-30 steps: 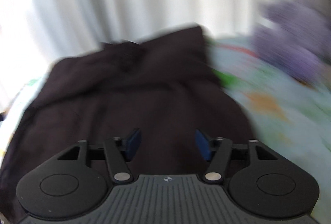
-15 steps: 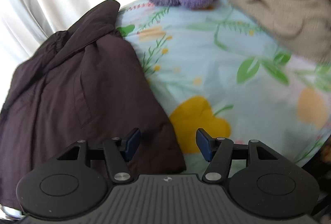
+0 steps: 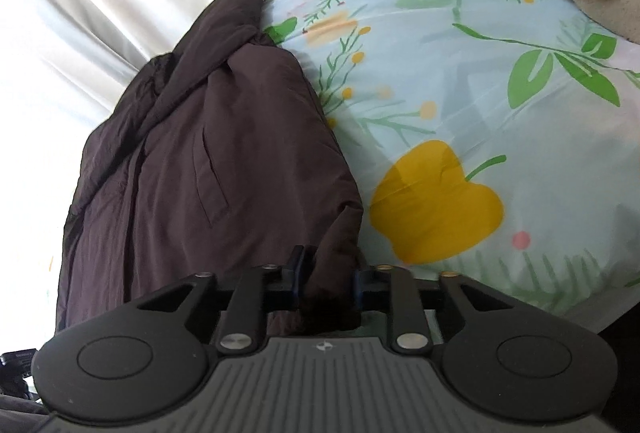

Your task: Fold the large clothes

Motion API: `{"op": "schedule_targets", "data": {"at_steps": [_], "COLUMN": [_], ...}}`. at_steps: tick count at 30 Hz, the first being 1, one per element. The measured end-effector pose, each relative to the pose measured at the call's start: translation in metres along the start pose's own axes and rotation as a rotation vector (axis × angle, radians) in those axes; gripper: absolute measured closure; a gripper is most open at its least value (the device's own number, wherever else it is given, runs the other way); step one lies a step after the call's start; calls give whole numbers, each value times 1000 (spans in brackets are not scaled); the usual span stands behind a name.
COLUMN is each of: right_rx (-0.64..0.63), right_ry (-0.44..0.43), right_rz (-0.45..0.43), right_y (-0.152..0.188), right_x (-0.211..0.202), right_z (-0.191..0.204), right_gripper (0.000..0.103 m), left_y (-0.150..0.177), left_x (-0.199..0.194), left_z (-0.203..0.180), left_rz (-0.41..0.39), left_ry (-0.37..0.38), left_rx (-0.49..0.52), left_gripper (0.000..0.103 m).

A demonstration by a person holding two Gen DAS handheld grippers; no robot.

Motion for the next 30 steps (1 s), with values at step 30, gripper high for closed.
{"op": "schedule_targets", "data": {"at_steps": [30], "right_rx": [41], "right_ry": [-422], "right_rz": [-461], "right_y": [-172], "right_x": [-37], "right_z": [145], "right_gripper": [92], "left_y": [-168], "left_x": [-63], "left_z": [-72], "left_rz": [-345], "left_ry": [493], "left_rx": [-91], "left_gripper": [91]}}
Point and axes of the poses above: each gripper's, at about its wrist camera, not at the fingertips, and x roughly the way its jaws point, z to its left, y to its underside, the point moved 6 cm from there along x, roughly the way its jaws point, and after that the axes turned 8 degrees about y, right-handed, at the moved point
